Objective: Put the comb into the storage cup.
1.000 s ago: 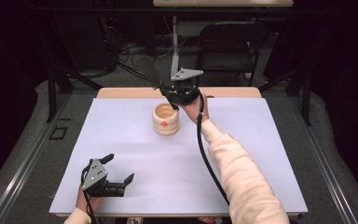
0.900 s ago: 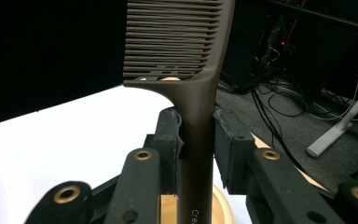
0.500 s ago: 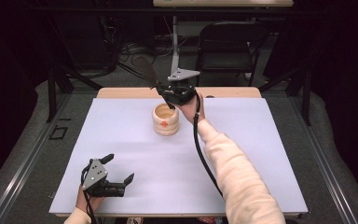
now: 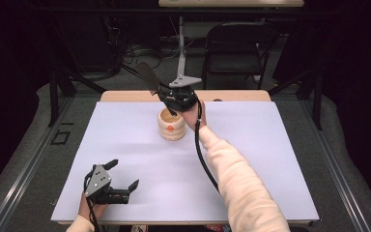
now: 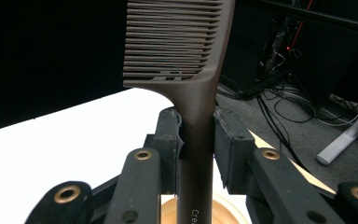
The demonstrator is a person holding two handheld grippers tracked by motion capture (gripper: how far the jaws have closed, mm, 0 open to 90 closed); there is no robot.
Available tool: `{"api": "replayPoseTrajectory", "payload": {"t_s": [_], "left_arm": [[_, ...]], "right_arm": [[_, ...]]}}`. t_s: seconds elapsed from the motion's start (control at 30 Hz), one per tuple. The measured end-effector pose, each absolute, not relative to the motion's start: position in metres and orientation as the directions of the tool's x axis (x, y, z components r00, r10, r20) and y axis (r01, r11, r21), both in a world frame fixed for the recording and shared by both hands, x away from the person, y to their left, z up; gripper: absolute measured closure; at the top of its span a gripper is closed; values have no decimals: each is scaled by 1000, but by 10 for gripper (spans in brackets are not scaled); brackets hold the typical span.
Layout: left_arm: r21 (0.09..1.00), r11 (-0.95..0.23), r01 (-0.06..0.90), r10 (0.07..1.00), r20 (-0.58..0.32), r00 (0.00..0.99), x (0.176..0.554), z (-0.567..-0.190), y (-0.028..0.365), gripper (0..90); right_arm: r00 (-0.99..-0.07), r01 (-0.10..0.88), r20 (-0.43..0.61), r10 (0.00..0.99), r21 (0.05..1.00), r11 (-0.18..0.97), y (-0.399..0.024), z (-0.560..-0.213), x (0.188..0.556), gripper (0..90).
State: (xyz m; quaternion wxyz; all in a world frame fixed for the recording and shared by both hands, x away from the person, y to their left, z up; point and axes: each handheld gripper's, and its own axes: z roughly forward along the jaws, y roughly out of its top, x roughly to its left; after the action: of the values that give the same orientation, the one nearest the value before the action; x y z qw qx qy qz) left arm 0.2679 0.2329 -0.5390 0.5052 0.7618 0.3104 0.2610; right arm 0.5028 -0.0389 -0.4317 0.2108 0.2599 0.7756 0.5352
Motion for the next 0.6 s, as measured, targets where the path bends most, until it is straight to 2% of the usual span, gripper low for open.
{"api": "replayPoseTrajectory", "payload": {"t_s": [0.6], "left_arm": [[931,-297,210,737,84,671,268,-539,233,2]], "right_arm": [[-788,185,-44,614,934,304,-35,-453,508,719]]}}
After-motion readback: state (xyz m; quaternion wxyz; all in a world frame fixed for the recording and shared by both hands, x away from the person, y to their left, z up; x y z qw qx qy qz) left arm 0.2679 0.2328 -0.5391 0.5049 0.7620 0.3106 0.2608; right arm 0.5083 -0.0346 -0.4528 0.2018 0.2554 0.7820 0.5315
